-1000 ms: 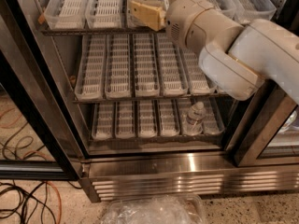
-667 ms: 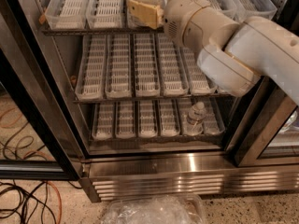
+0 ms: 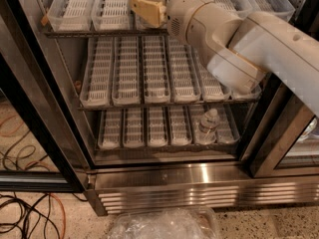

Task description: Pick 7up can from top shelf of fridge

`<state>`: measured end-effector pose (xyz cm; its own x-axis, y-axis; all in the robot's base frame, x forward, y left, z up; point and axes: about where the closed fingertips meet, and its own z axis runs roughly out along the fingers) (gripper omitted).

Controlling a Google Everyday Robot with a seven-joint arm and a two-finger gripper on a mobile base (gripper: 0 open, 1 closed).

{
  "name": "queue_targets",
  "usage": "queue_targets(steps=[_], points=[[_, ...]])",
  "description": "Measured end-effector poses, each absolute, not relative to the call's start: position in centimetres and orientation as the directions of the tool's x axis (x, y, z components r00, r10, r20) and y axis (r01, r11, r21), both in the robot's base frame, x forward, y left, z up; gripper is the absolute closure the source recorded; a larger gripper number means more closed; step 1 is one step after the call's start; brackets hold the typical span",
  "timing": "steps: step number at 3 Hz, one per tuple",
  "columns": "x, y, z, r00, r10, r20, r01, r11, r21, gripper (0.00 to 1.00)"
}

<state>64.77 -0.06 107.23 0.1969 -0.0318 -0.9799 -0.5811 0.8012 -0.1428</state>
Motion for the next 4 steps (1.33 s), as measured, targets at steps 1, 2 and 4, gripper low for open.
queue_targets(steps=[1, 2, 4], points=[[66.49, 0.59, 107.4, 0.198, -0.026, -0.98, -0.585, 0.799, -0.139, 0.32], [66.98, 0.74, 107.48, 0.198, -0.024, -0.98, -0.585, 0.8, -0.137, 0.3], [66.86, 0.69, 107.51, 0.198, -0.024, -0.98, -0.585, 0.8, -0.137, 0.67]])
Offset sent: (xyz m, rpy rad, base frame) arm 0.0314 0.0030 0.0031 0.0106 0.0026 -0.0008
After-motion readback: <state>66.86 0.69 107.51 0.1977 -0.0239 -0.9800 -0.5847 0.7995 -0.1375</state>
